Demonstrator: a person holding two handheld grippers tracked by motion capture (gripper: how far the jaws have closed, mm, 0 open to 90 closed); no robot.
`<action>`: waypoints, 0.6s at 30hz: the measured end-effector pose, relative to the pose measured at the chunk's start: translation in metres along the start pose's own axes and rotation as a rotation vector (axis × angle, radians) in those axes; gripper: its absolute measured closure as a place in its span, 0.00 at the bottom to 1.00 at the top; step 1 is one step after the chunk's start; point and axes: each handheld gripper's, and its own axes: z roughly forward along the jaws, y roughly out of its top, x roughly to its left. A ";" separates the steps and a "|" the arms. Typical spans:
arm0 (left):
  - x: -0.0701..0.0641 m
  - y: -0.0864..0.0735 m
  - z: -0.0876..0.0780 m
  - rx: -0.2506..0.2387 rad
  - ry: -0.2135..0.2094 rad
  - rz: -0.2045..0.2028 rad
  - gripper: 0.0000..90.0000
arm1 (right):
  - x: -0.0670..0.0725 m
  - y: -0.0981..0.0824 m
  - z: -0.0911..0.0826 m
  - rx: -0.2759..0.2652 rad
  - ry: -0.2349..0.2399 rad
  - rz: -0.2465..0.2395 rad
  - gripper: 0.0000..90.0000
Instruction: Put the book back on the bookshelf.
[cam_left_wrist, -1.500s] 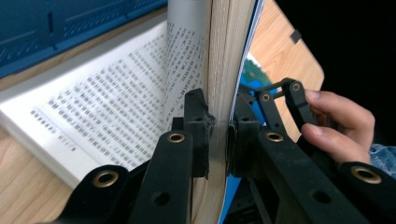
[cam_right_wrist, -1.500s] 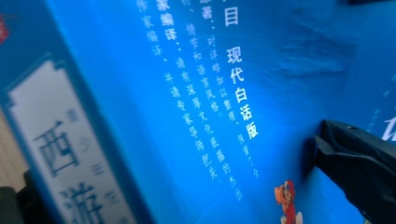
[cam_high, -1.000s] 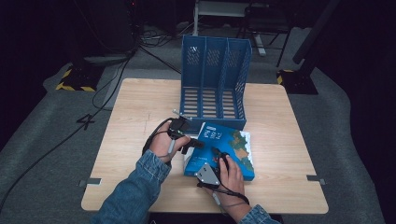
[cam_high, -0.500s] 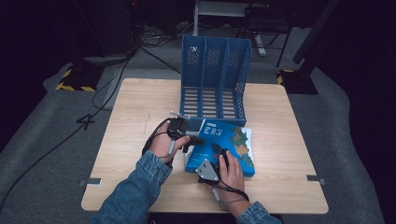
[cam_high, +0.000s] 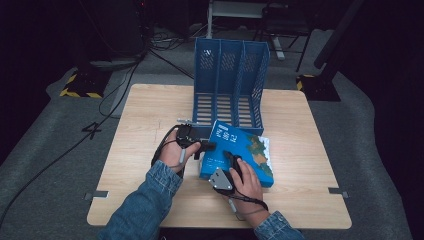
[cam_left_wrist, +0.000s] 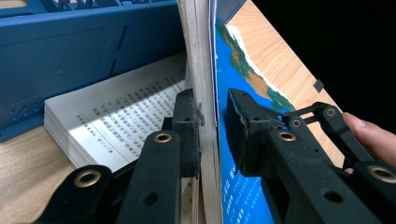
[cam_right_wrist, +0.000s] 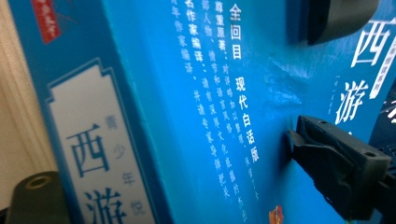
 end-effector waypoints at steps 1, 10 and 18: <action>0.000 0.000 0.000 0.000 0.000 0.000 0.81 | 0.000 0.000 0.000 0.000 0.000 0.000 0.16; 0.014 -0.004 0.002 -0.009 0.065 -0.006 0.66 | -0.003 0.010 -0.009 0.033 0.036 -0.059 0.53; 0.025 -0.006 -0.022 -0.105 0.104 -0.002 0.51 | -0.020 0.015 -0.016 0.042 0.076 -0.031 0.67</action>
